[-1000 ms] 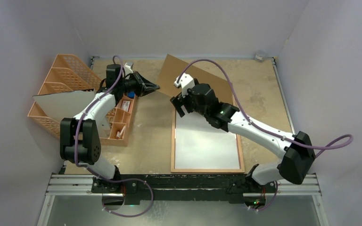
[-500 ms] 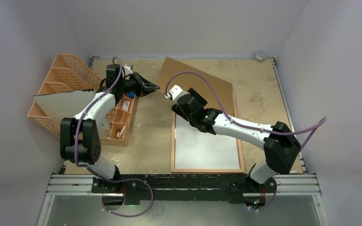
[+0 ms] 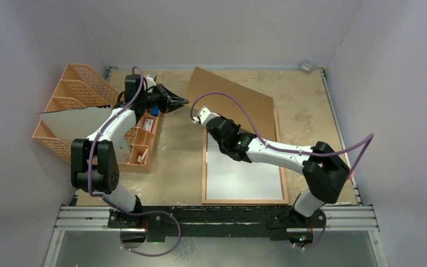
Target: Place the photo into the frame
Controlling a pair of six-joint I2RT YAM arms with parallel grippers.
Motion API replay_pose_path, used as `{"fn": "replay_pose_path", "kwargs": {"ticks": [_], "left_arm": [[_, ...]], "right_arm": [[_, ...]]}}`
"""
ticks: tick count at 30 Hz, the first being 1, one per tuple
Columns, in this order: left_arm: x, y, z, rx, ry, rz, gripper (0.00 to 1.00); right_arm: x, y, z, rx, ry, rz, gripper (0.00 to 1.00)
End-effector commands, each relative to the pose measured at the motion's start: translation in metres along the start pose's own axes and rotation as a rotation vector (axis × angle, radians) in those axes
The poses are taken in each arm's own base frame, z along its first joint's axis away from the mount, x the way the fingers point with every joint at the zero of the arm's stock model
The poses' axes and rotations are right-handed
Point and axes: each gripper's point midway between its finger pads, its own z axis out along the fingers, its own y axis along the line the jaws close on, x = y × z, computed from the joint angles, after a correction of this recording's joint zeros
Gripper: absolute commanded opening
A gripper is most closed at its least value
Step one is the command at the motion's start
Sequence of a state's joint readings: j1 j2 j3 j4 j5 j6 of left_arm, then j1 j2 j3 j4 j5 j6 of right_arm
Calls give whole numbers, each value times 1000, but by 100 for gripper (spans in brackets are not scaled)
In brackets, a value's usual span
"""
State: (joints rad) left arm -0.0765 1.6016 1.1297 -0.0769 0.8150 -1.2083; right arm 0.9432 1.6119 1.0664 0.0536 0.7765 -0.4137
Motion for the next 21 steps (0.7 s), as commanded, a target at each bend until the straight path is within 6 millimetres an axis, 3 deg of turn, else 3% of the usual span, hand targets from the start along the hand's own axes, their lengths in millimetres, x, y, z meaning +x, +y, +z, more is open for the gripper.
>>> {"fn": "replay_pose_path", "kwargs": {"ticks": [1, 5, 9, 11, 16, 18, 21], "left_arm": [[1, -34, -10, 85, 22, 59, 0], [3, -39, -13, 100, 22, 75, 0], [5, -48, -18, 119, 19, 113, 13], [5, -53, -20, 129, 14, 130, 26], [5, -84, -32, 187, -17, 252, 77], [3, -98, -39, 194, -43, 326, 84], [2, -113, -48, 180, -76, 423, 87]], "right_arm": [[-8, -8, 1, 52, -17, 29, 0], [-11, -17, -1, 93, -30, 31, 0], [-18, -39, -7, 179, -60, 46, 0], [-23, -51, -12, 225, -84, 60, 0], [-43, -79, -22, 325, -154, 104, 0], [-48, -90, -25, 367, -166, 124, 0], [-54, -102, -24, 399, -177, 165, 0]]}}
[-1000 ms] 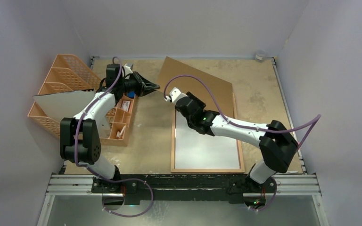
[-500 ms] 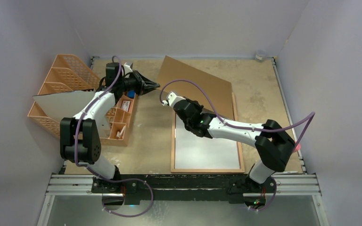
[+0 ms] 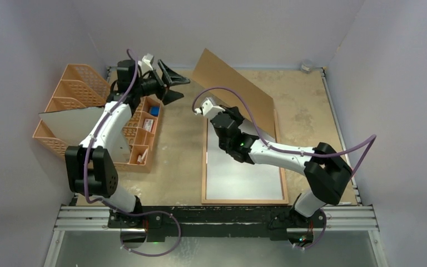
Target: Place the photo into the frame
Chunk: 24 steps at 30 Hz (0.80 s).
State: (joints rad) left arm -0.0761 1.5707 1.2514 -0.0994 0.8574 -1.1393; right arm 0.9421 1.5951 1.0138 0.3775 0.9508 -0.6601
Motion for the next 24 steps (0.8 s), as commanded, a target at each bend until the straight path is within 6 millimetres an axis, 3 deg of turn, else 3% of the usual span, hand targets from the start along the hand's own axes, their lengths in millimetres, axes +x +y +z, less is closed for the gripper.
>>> {"fn": "replay_pose_path", "kwargs": {"ticks": [1, 9, 14, 19, 24], "left_arm": [[-9, -64, -29, 68, -80, 284, 88], [-6, -88, -44, 85, -111, 428, 92], [-4, -87, -43, 81, -107, 451, 92], [3, -56, -27, -7, -98, 460, 92], [14, 7, -1, -171, -48, 437, 92]], "right_arm": [[-32, -59, -1, 174, -70, 219, 0], [-41, -125, 23, 295, -59, 441, 0], [-53, -167, 26, 359, -93, 563, 0], [-70, -190, 32, 285, -152, 739, 0], [-88, -203, 37, 115, -220, 959, 0]]}}
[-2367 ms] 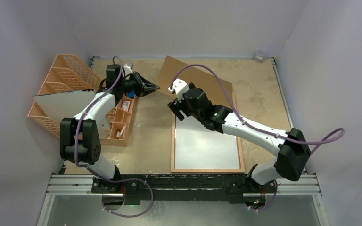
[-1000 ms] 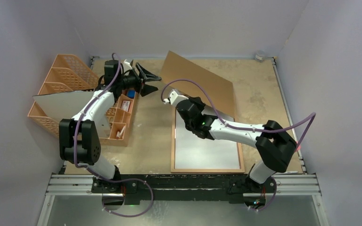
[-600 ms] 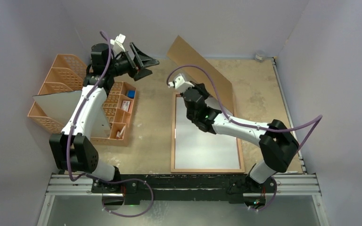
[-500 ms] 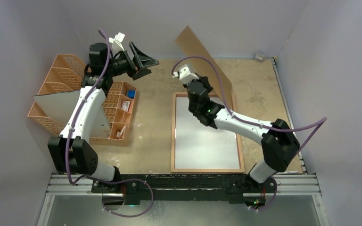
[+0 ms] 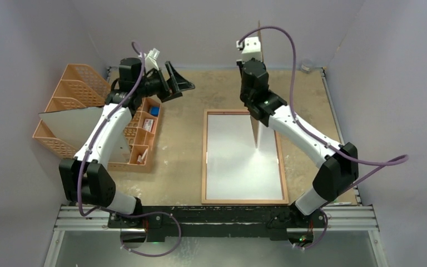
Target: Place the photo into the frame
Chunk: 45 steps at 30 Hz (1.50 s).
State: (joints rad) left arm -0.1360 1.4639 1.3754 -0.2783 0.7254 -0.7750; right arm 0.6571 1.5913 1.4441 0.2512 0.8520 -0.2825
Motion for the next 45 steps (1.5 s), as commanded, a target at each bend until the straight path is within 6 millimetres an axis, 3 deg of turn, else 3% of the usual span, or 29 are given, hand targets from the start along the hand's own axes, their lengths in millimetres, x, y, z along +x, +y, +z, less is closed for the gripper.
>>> {"fn": "replay_pose_path", "kwargs": {"ticks": [1, 6, 13, 22, 29, 37, 45], "left_arm": [[34, 52, 21, -159, 74, 22, 92], [78, 94, 44, -272, 181, 9, 92], [97, 117, 59, -291, 199, -14, 92], [152, 169, 68, -383, 328, -54, 87], [177, 185, 71, -418, 388, -50, 82], [190, 196, 77, -453, 404, -36, 59], [201, 202, 96, -456, 414, -35, 49]], "right_arm": [[-60, -9, -7, -163, -71, 375, 0], [-66, -14, -1, -235, -22, 509, 0], [-60, -19, -1, -325, 64, 638, 0], [-36, -19, 7, -461, 219, 876, 0], [-23, -29, 8, -482, 249, 968, 0], [-12, -41, 5, -458, 235, 999, 0], [-4, -50, -3, -458, 224, 1014, 0]]}}
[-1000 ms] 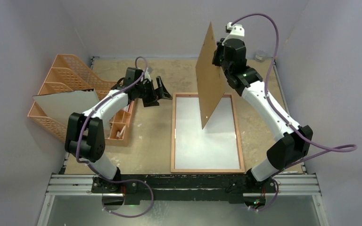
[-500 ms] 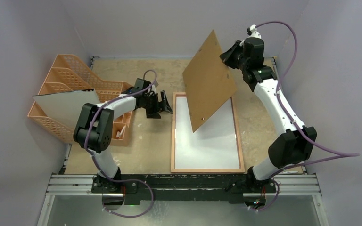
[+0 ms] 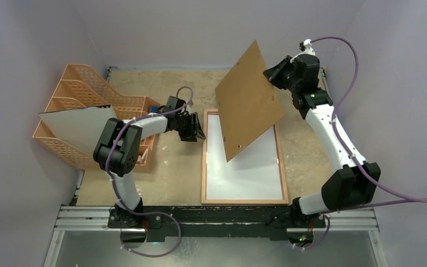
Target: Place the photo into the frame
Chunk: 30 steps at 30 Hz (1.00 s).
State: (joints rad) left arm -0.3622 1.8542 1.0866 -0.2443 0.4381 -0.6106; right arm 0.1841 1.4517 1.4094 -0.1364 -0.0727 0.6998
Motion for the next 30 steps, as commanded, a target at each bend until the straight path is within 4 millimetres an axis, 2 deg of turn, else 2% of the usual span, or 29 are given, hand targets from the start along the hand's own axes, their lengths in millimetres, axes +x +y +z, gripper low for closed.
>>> {"fn": "replay_pose_path", "kwargs": {"ticks": [1, 5, 9, 12, 18, 23, 30], "left_arm": [[-5, -1, 17, -11, -25, 32, 48], [-4, 3, 25, -26, -16, 34, 47], [-2, 17, 32, -100, -1, 16, 41], [-3, 31, 33, -174, -1, 12, 38], [-12, 45, 32, -236, -11, 7, 30], [-23, 64, 29, -243, -12, -45, 25], [-39, 96, 14, -263, -30, -146, 22]], "right_arm": [[-36, 34, -24, -141, -119, 32, 0], [-35, 29, -28, -142, -116, 40, 0], [-32, 25, -29, -141, -103, 48, 0], [-31, 25, -29, -150, -102, 52, 0], [-30, 28, -30, -173, -101, 56, 0], [-27, 30, -31, -193, -92, 66, 0], [-19, 35, -32, -250, -79, 96, 0]]}}
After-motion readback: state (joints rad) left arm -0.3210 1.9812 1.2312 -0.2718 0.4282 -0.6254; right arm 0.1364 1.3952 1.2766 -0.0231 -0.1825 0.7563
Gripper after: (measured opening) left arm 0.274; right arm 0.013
